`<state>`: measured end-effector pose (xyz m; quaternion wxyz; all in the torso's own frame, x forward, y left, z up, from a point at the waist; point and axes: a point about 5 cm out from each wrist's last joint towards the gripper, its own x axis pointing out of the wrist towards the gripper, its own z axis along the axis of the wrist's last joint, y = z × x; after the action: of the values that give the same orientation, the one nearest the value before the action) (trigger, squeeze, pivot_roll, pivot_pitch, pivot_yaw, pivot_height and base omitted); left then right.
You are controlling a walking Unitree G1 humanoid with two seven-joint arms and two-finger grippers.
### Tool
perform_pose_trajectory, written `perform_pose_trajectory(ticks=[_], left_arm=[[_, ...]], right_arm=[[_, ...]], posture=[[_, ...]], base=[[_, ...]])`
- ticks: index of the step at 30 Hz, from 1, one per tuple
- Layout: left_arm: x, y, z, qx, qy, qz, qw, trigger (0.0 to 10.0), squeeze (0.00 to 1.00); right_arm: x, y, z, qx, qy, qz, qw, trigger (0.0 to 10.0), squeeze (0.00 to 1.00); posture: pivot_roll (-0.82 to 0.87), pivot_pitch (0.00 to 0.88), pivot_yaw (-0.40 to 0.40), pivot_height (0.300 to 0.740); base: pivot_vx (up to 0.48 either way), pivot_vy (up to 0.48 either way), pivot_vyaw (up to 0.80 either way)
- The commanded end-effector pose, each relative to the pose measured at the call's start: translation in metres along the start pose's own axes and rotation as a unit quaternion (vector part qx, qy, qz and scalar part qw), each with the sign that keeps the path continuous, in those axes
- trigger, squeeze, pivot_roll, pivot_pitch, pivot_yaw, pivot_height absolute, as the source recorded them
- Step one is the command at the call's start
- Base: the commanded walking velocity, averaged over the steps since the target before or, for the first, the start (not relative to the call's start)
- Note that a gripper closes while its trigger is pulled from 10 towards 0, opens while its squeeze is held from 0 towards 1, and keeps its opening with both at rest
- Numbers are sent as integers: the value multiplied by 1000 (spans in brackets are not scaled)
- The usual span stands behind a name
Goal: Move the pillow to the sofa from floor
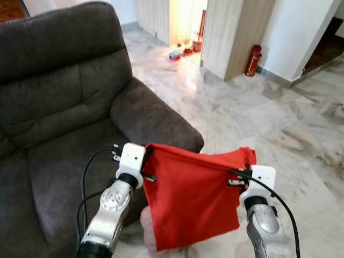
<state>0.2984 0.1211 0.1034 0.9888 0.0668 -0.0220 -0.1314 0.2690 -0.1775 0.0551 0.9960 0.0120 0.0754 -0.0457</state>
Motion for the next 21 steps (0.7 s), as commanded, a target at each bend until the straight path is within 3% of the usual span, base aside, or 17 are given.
perform_pose_trajectory(ticks=[1,21], left_arm=[[0,13,6,-2,-17,29,999,10000,0],[-1,13,3,-3,-15,28,1000,10000,0]], right_arm=[[2,-15,15,7,-46,-30,998,10000,0],[2,-16,15,5,-51,-30,998,10000,0]], posture=[[-15,0,-26,736],[-26,0,-20,736]], base=[[-292,0,0],[-277,0,0]])
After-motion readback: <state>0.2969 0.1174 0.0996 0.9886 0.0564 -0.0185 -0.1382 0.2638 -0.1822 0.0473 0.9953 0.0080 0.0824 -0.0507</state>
